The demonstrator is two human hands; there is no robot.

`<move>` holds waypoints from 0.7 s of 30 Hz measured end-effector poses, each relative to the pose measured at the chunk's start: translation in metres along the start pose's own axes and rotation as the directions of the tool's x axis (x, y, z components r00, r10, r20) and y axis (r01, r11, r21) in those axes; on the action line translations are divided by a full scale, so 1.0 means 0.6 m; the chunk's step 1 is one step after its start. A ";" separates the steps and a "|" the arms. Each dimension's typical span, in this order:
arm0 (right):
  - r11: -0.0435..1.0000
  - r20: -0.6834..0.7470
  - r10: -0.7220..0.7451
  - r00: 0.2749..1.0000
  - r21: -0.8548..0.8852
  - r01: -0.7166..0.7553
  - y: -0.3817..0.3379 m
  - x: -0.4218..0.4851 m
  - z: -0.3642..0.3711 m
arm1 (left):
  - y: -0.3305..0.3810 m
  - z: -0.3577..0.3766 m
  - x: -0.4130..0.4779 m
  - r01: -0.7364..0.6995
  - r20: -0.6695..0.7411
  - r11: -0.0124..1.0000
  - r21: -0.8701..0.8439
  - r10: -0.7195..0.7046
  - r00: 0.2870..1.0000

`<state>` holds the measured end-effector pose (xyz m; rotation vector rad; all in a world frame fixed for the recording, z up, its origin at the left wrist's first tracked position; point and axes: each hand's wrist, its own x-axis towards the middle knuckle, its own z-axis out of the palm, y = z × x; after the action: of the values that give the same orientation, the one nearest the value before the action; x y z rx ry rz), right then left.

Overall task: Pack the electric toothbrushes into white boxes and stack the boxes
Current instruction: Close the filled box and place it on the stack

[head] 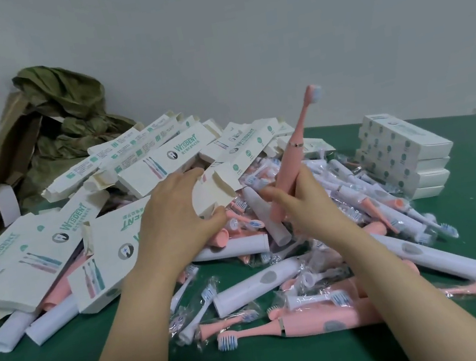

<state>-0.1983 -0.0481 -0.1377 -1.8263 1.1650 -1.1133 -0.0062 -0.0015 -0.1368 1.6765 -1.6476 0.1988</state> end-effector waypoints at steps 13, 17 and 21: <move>0.974 0.316 -0.044 0.948 -0.198 0.111 -0.095 0.018 -0.145 | 0.001 -0.006 0.003 0.004 -0.115 0.999 -0.042 -0.009 0.993; 0.951 0.321 -0.079 0.944 -0.258 0.168 -0.100 0.030 -0.161 | -0.006 -0.007 0.003 0.022 -0.108 1.000 0.016 -0.020 0.994; 0.975 0.205 -0.138 0.969 -0.144 0.170 -0.109 0.041 -0.158 | -0.008 -0.008 0.002 0.024 -0.075 0.998 0.056 -0.019 0.997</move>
<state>-0.2575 -0.0572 -0.0360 -2.1291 1.0373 -0.9219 0.0003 -0.0002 -0.1349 1.7078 -1.5811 0.2968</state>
